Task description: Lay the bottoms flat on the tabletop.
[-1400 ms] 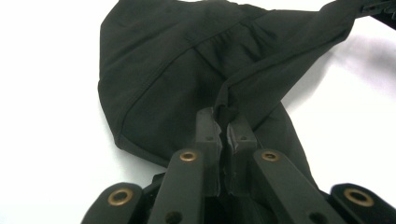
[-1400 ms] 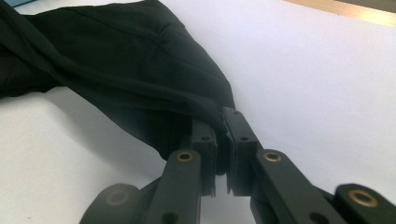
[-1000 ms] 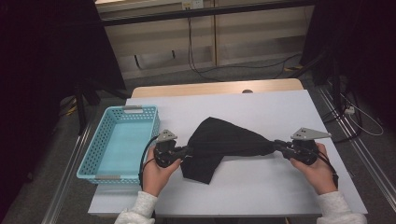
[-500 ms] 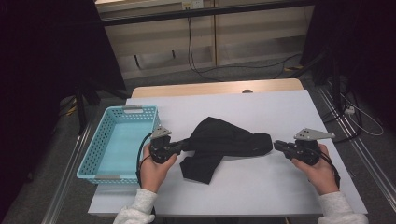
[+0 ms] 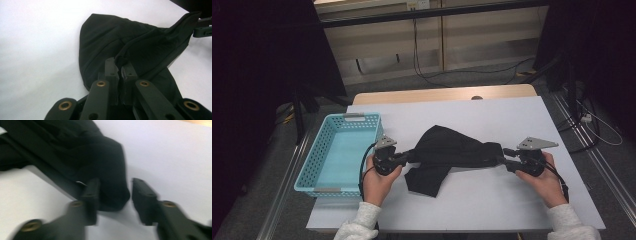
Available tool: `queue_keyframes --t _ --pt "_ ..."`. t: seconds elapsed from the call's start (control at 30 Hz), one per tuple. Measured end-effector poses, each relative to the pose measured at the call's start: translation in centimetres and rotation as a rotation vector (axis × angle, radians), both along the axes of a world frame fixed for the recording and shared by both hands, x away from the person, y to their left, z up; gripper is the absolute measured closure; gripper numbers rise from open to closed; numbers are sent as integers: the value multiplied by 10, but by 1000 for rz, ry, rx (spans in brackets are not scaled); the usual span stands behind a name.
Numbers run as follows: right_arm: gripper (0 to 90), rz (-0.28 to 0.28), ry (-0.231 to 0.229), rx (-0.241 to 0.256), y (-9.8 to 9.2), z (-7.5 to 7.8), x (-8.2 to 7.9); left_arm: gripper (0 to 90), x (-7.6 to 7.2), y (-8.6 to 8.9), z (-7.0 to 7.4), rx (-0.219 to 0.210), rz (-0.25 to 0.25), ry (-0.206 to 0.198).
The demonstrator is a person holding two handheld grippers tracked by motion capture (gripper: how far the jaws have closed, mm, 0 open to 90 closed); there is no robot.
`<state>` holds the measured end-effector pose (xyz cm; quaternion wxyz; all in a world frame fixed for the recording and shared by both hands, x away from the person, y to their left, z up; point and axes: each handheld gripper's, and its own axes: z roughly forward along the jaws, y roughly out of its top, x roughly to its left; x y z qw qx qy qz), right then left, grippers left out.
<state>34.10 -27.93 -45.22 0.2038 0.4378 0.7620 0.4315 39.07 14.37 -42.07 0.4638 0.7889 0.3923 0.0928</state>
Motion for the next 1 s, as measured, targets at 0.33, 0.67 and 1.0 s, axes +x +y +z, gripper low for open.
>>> queue_keyframes --t 0.33,0.67,1.0 --pt "878 -11 -46 83 -7 14 -3 864 1 7 4 -24 34 -11" --pt "880 -11 -140 131 -20 47 -19 864 4 4 16 -75 34 -13" --pt "881 -55 -190 134 -40 82 -19 864 17 -16 42 -82 -4 -30"
